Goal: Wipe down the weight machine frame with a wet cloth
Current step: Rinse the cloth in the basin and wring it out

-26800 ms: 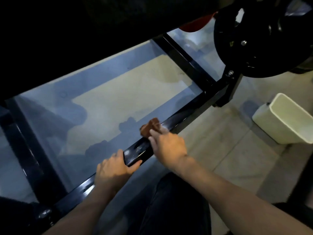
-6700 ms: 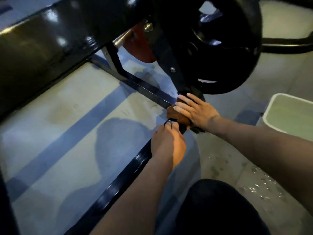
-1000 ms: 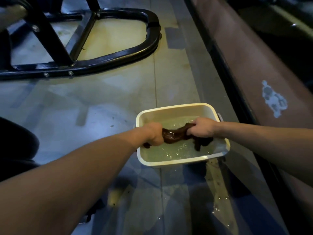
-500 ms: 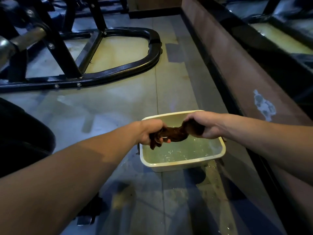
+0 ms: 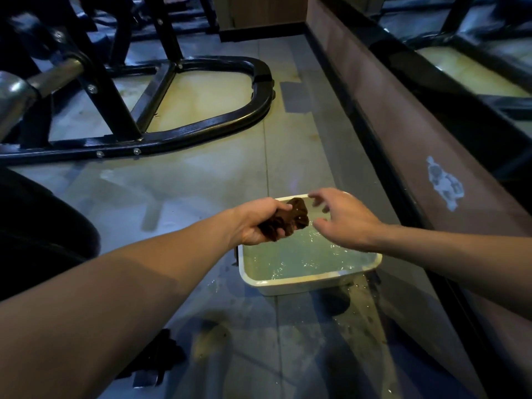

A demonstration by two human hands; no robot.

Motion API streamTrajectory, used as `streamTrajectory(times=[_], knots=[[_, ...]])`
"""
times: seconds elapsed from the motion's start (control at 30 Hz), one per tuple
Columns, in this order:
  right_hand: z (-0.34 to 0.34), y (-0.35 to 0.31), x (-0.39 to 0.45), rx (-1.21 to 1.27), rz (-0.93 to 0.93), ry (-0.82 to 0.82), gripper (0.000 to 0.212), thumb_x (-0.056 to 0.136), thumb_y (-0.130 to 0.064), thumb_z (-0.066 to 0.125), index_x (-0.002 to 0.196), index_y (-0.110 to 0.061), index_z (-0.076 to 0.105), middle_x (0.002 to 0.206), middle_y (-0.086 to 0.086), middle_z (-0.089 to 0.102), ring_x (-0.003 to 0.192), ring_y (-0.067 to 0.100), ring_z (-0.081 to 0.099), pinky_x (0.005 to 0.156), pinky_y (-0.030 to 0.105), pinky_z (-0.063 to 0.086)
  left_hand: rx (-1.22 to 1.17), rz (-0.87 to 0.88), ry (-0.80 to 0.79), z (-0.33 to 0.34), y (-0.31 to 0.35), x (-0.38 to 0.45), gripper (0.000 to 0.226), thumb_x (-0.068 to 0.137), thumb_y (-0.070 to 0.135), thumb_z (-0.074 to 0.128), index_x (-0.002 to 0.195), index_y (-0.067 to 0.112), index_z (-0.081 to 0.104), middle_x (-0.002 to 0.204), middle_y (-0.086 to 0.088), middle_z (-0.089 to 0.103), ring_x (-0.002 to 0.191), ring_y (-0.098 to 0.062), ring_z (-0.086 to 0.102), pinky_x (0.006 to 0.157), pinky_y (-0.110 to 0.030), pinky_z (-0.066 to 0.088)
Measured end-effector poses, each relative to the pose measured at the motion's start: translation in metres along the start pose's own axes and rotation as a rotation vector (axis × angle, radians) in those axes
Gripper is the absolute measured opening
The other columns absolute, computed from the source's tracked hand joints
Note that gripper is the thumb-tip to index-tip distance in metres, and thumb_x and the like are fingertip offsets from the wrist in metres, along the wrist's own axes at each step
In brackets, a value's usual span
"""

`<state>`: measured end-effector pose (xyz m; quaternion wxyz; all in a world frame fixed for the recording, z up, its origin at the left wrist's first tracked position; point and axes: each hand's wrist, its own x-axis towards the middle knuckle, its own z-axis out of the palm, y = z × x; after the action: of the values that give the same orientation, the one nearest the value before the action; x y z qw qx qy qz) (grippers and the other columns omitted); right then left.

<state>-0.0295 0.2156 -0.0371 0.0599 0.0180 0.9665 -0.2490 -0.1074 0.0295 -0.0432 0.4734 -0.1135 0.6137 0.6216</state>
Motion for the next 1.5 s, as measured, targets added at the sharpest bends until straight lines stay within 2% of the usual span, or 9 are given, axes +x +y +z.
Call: streamTrajectory(times=[0.1, 0.17, 0.4, 0.67, 0.97, 1.13, 1.27, 1.37, 1.5], knots=[[0.003, 0.014, -0.009, -0.181, -0.209, -0.086, 0.114, 0.086, -0.045, 0.078, 0.164, -0.03, -0.003, 0.169, -0.013, 0.001, 0.15, 0.021, 0.021, 0.116, 0.048, 0.034, -0.029, -0.001, -0.159, 0.003, 0.005, -0.012, 0.031, 0.105, 0.024, 0.047, 0.124, 0.0, 0.054, 0.089, -0.018, 0.064, 0.053, -0.014, 0.053, 0.033, -0.013, 0.033], [0.007, 0.018, -0.008, -0.148, -0.307, 0.034, 0.121, 0.081, -0.049, 0.083, 0.164, -0.03, -0.003, 0.169, -0.009, 0.006, 0.146, 0.023, 0.03, 0.114, 0.047, 0.037, -0.013, -0.005, -0.295, 0.007, 0.008, -0.017, 0.037, 0.103, 0.031, 0.048, 0.119, -0.001, 0.057, 0.091, -0.017, 0.064, 0.049, -0.012, 0.051, 0.032, -0.012, 0.029], [-0.015, 0.02, 0.014, -0.179, -0.414, 0.01, 0.022, 0.094, -0.029, 0.07, 0.109, -0.032, 0.055, 0.099, -0.011, 0.065, 0.089, 0.013, 0.064, 0.068, 0.026, 0.046, 0.463, 0.011, -0.291, 0.018, 0.005, -0.026, 0.034, 0.094, 0.036, 0.07, 0.112, 0.01, 0.058, 0.08, -0.004, 0.061, 0.059, -0.011, 0.049, 0.039, -0.015, 0.034], [-0.022, 0.008, 0.028, -0.3, -0.178, -0.3, 0.017, 0.093, -0.03, 0.062, 0.077, -0.023, 0.063, 0.075, -0.001, 0.066, 0.068, 0.019, 0.063, 0.054, 0.026, 0.043, 1.495, 0.483, 0.159, 0.031, 0.006, -0.012, 0.034, 0.086, 0.022, 0.075, 0.116, 0.016, 0.061, 0.094, -0.004, 0.07, 0.082, -0.023, 0.067, 0.07, -0.034, 0.057], [-0.03, -0.005, 0.037, 0.372, 0.271, -0.732, 0.015, 0.089, -0.011, 0.064, 0.103, -0.008, 0.065, 0.064, -0.002, 0.052, 0.052, 0.011, 0.042, 0.049, 0.022, 0.037, 1.89, 0.893, 0.346, 0.011, 0.01, -0.016, 0.044, 0.098, 0.031, 0.065, 0.132, 0.019, 0.039, 0.12, -0.007, 0.059, 0.087, -0.03, 0.063, 0.067, -0.036, 0.04], [-0.012, 0.004, 0.035, 0.064, -0.074, -0.204, 0.057, 0.088, -0.03, 0.078, 0.139, -0.017, 0.056, 0.111, 0.0, 0.069, 0.092, 0.012, 0.067, 0.076, 0.021, 0.055, 1.316, 0.523, 0.355, 0.01, 0.007, -0.011, 0.021, 0.091, 0.02, 0.066, 0.11, 0.011, 0.062, 0.085, -0.004, 0.072, 0.06, -0.014, 0.064, 0.049, -0.023, 0.043], [-0.01, 0.02, 0.018, -0.395, -0.583, 0.023, 0.102, 0.087, -0.048, 0.075, 0.165, -0.028, 0.012, 0.168, -0.005, 0.023, 0.153, 0.018, 0.022, 0.123, 0.036, 0.028, 0.667, 0.07, 0.071, 0.014, 0.011, -0.024, 0.017, 0.097, 0.02, 0.063, 0.103, 0.005, 0.059, 0.069, -0.004, 0.061, 0.049, -0.013, 0.056, 0.038, -0.019, 0.036], [-0.003, 0.022, 0.016, -0.468, -0.762, 0.179, 0.093, 0.085, -0.048, 0.077, 0.158, -0.018, 0.028, 0.159, 0.006, 0.041, 0.146, 0.03, 0.037, 0.119, 0.043, 0.039, 0.345, -0.074, -0.295, 0.017, 0.015, -0.041, 0.018, 0.098, 0.021, 0.058, 0.106, 0.005, 0.057, 0.076, -0.003, 0.056, 0.054, -0.009, 0.049, 0.037, -0.013, 0.031], [-0.014, 0.008, 0.018, -0.272, -0.866, 0.333, 0.041, 0.086, -0.019, 0.077, 0.123, -0.016, 0.058, 0.108, 0.002, 0.066, 0.091, 0.02, 0.058, 0.068, 0.032, 0.054, 0.298, -0.115, -0.474, 0.023, 0.018, -0.055, 0.018, 0.091, 0.023, 0.06, 0.099, 0.007, 0.06, 0.077, 0.0, 0.056, 0.054, -0.006, 0.048, 0.041, -0.012, 0.031]])
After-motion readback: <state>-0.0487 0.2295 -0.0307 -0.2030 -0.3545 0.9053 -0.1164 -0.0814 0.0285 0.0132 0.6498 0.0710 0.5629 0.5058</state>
